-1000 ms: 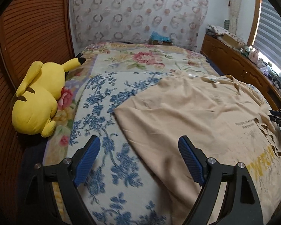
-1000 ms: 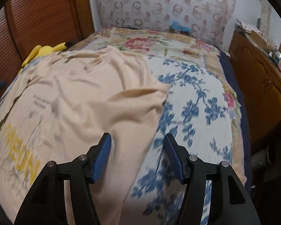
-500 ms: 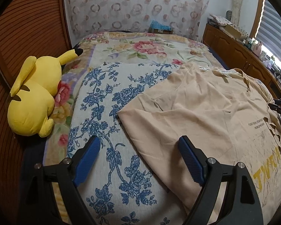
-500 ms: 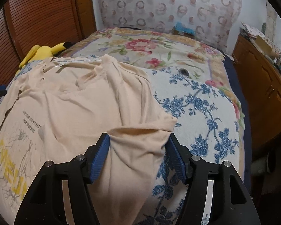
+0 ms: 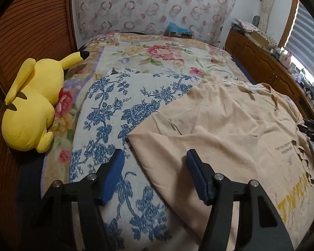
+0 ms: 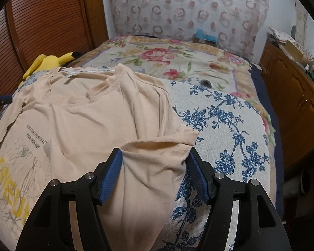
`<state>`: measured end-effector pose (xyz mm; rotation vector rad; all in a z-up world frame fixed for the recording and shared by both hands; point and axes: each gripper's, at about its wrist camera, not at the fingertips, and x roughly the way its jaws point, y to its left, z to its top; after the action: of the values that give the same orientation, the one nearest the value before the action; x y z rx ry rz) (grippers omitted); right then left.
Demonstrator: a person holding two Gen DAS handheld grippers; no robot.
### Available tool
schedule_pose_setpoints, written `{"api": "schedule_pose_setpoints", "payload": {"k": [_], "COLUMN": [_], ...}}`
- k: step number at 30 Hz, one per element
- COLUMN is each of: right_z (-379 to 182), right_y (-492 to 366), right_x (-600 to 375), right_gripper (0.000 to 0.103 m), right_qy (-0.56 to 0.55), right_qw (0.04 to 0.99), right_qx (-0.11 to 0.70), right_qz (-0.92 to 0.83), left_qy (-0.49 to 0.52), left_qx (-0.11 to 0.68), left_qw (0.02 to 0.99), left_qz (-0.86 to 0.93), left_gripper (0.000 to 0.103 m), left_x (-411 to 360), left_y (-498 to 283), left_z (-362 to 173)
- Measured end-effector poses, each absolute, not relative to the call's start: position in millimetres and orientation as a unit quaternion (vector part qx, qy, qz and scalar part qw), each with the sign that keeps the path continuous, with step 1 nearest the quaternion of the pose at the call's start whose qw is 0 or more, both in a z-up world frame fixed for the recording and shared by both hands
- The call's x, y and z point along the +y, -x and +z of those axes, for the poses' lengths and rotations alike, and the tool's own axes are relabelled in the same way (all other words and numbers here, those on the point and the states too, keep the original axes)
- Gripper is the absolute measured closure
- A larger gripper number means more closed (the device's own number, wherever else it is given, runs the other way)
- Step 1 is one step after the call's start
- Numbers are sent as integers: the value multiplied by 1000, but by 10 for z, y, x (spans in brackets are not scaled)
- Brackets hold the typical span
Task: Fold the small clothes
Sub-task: 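Grasp the folded shirt edge with the left tool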
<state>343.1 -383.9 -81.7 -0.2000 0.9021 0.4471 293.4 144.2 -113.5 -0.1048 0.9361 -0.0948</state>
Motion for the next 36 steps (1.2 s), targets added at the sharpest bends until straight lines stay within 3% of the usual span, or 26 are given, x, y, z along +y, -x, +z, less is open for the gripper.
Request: {"api": "schedule_pose_setpoints", "payload": {"k": [4, 10, 14, 23, 25, 27, 30, 36], "right_z": [-817, -820, -819, -819, -821, -820, -819, -821], "right_y": [-3432, -3432, -3431, -3432, -3428, -3429, -3431, -3427], "right_x": [-3840, -3821, -3824, -3824, -3832, -3828, -3822, -3827], "right_gripper": [38, 38, 38, 38, 38, 38, 38, 38], "right_qy": [96, 96, 96, 96, 95, 96, 96, 96], "right_qw": [871, 871, 871, 871, 871, 871, 871, 871], "right_qx": [432, 432, 431, 431, 431, 431, 431, 431], "right_qz": [214, 214, 214, 214, 214, 214, 214, 214], "left_qy": [14, 20, 22, 31, 39, 44, 54, 63], "left_qx": [451, 440, 428, 432, 433, 433, 432, 424], "left_qw": [892, 897, 903, 901, 900, 900, 899, 902], "left_qz": [-32, -32, -22, -29, -34, -38, -46, -49], "left_gripper": [41, 41, 35, 34, 41, 63, 86, 89], "left_x": [1358, 1375, 1402, 1425, 1437, 1431, 1434, 1404], "left_y": [-2981, -2960, -2932, -2966, -2980, -2989, -3001, -2995], "left_z": [-1174, -1179, -1200, -1192, -1181, -1170, -1154, -1163]}}
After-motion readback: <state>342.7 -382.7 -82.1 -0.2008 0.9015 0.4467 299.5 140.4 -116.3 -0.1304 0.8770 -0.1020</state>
